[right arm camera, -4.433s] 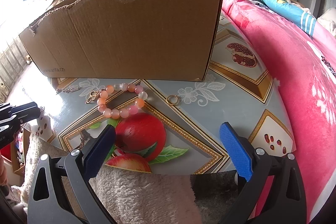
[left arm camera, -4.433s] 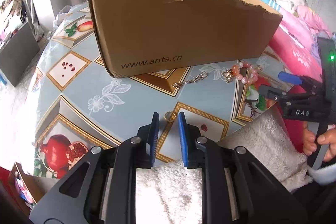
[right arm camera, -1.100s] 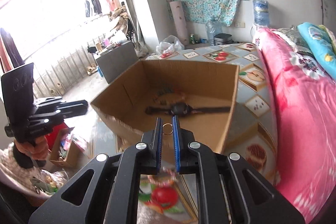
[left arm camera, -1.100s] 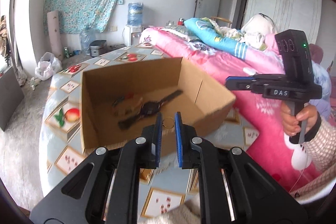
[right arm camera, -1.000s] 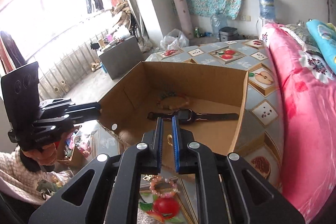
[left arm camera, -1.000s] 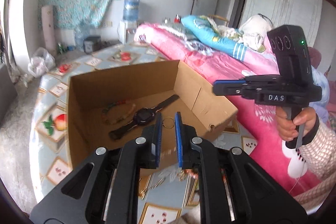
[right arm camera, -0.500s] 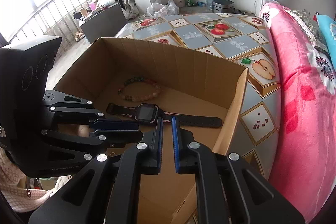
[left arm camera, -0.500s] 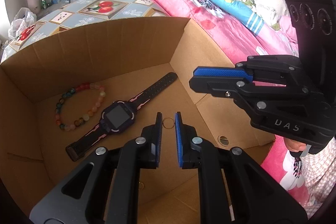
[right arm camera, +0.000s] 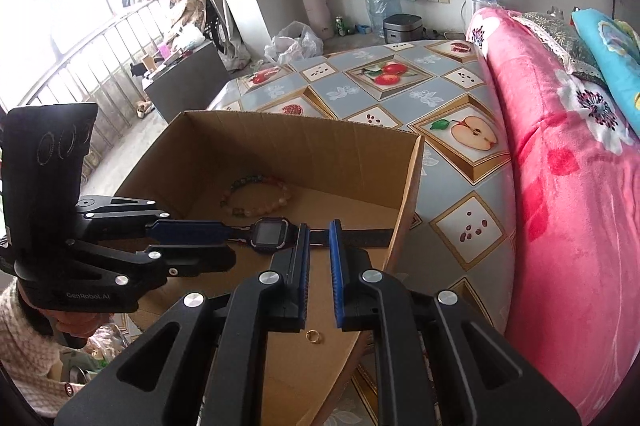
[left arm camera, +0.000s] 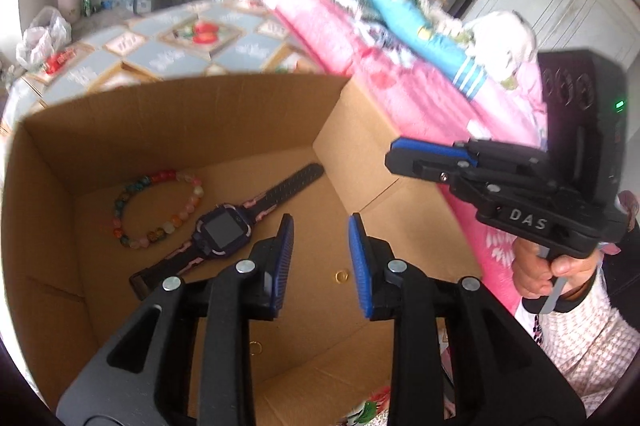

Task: Organize jewelry
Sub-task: 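Withdraw the left gripper from the box back over the table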

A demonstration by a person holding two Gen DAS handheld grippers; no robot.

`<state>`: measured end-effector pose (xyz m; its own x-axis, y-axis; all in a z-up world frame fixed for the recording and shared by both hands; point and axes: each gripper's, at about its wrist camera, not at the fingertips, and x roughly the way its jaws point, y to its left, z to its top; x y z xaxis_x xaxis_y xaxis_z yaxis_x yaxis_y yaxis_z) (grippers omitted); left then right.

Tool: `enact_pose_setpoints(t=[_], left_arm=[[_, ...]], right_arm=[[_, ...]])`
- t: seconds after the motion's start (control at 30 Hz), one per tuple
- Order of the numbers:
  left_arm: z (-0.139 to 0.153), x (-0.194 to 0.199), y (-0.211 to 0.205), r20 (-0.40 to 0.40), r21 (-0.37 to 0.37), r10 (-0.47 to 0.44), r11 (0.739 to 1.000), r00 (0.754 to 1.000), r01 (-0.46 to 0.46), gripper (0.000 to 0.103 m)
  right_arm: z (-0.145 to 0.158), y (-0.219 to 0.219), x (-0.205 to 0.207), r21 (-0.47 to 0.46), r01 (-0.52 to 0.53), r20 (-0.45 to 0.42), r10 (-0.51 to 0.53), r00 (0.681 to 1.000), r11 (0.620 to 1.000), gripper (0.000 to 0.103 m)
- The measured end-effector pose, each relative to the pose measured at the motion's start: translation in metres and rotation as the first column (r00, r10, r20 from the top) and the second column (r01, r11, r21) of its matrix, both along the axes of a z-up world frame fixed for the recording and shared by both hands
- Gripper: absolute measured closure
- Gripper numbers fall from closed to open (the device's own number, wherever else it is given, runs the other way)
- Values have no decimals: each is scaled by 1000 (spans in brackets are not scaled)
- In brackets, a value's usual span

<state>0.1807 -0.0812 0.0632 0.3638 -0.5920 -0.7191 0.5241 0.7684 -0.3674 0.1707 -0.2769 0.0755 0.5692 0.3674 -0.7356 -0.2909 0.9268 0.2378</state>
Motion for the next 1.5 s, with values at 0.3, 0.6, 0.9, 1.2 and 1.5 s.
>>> enact_pose_setpoints(t=[0.3,0.6,0.9,1.2,1.5], left_arm=[[39,-81,73,261,-62,76,996,962,-62,76],[11,-152,151,272,-79,238,971,933,-225,76],[-53,-164,125,216,95,219,965,951,-244,76],[-79,-161,105,192,132,168,972,967,-195,76],[-88,-155,105,180,139,172,970,968,-198,76]], right_arm=[[30,-7,-84,80,27,185,-41,982,996,92],[-10,-4,-165,146,68,119,-85,989,987,75],[-96,48,-131,-43,127,-115,-131,985,991,75],[-110,63,-122,-192,93,-112,-116,987,977,75],[-99,38,-123,-222,180,-49,-195,980,958,75]])
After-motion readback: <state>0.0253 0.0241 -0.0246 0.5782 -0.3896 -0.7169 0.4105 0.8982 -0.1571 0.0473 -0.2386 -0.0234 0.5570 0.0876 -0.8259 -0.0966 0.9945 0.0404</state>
